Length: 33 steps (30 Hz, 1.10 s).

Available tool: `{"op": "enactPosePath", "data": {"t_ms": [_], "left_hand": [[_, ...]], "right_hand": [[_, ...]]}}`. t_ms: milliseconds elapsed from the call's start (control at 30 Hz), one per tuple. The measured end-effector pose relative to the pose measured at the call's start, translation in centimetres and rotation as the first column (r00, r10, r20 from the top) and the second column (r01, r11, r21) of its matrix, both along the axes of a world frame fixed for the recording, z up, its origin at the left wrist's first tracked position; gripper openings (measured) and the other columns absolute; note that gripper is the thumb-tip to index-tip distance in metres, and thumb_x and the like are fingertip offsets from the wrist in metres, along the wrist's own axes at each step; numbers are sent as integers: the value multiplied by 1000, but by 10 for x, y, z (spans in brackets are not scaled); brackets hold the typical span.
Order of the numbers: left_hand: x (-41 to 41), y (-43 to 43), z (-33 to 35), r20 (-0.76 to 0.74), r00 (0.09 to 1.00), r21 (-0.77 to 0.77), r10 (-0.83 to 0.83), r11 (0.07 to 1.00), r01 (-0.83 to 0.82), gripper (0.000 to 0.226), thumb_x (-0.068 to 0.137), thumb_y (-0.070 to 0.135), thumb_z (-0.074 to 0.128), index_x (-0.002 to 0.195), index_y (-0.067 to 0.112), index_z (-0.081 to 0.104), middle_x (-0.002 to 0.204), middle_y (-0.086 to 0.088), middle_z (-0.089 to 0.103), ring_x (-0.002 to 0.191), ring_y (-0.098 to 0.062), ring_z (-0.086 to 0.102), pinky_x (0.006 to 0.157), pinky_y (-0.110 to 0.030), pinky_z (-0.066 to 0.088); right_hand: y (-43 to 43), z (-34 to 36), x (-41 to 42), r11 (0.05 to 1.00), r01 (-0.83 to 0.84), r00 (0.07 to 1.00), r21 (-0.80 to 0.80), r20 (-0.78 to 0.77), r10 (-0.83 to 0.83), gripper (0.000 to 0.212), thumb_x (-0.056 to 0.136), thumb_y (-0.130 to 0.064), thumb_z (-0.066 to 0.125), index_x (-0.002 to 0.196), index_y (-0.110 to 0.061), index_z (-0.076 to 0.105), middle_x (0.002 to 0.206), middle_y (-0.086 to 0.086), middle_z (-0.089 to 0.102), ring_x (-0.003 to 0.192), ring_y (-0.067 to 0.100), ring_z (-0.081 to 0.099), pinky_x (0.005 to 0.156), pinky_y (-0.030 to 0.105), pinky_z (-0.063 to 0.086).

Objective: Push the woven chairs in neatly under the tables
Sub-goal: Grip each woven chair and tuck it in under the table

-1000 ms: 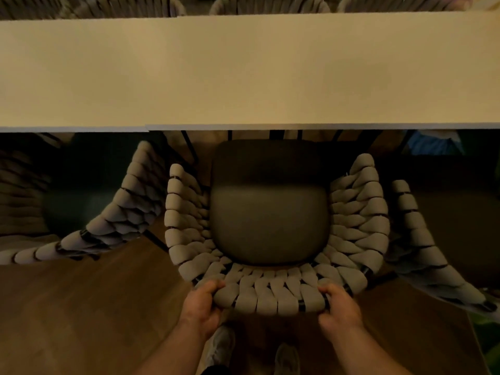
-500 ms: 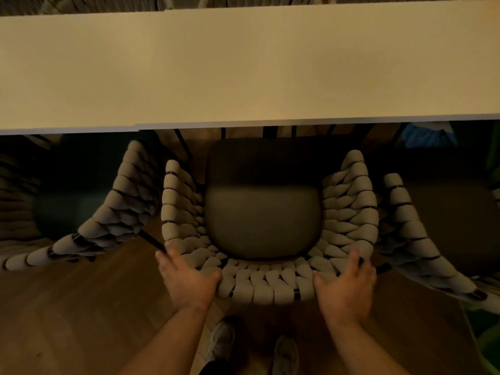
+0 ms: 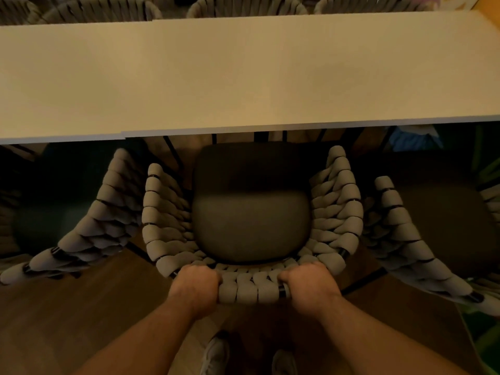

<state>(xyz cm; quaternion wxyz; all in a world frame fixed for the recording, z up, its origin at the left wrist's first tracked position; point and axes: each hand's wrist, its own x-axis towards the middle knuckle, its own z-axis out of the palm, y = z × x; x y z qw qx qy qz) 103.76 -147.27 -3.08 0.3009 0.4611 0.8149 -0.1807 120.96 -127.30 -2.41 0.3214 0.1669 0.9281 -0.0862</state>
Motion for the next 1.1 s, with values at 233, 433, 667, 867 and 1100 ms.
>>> {"op": "enactPosePath", "data": {"t_ms": [233,433,667,867,1100], "left_hand": [[-26,11,-7,34,999,6,41,999,-41,25,98,36,59,121,42,68,104,9,68,90,-12,61,84,-33,54],[-32,18,0,75,997,-28,-21,999,23,26,98,33,60,122,38,68,100,7,64,86,-15,58,79,-34,54],[-33,17,9,63,996,-29,-59,998,61,13,101,30,58,110,31,67,91,5,55,82,-18,55,82,-39,58],[-47,23,11,9,997,-4,-77,997,77,9,103,28,59,94,29,58,95,0,60,83,-18,55,86,-40,58],[-59,24,-4,7,997,28,-71,997,70,15,100,33,62,112,32,71,93,7,63,83,-16,58,83,-38,57]], "right_hand": [[21,2,-32,1000,-2,998,27,-63,3,28,101,-24,63,125,-38,66,113,-6,70,110,21,63,113,48,41],[21,0,-33,999,47,999,25,-26,-46,38,100,-27,66,134,-43,61,120,-7,69,120,21,61,120,53,35],[17,-1,-31,996,83,993,39,-87,-79,31,100,-29,64,126,-44,65,110,-11,66,111,15,60,113,46,39],[12,-6,-43,994,106,992,31,-72,-104,36,100,-30,65,132,-46,64,111,-13,66,109,15,61,111,45,42],[17,-11,-52,996,89,995,26,-42,-88,39,98,-32,67,133,-48,62,110,-14,66,107,13,61,108,45,46]]}}
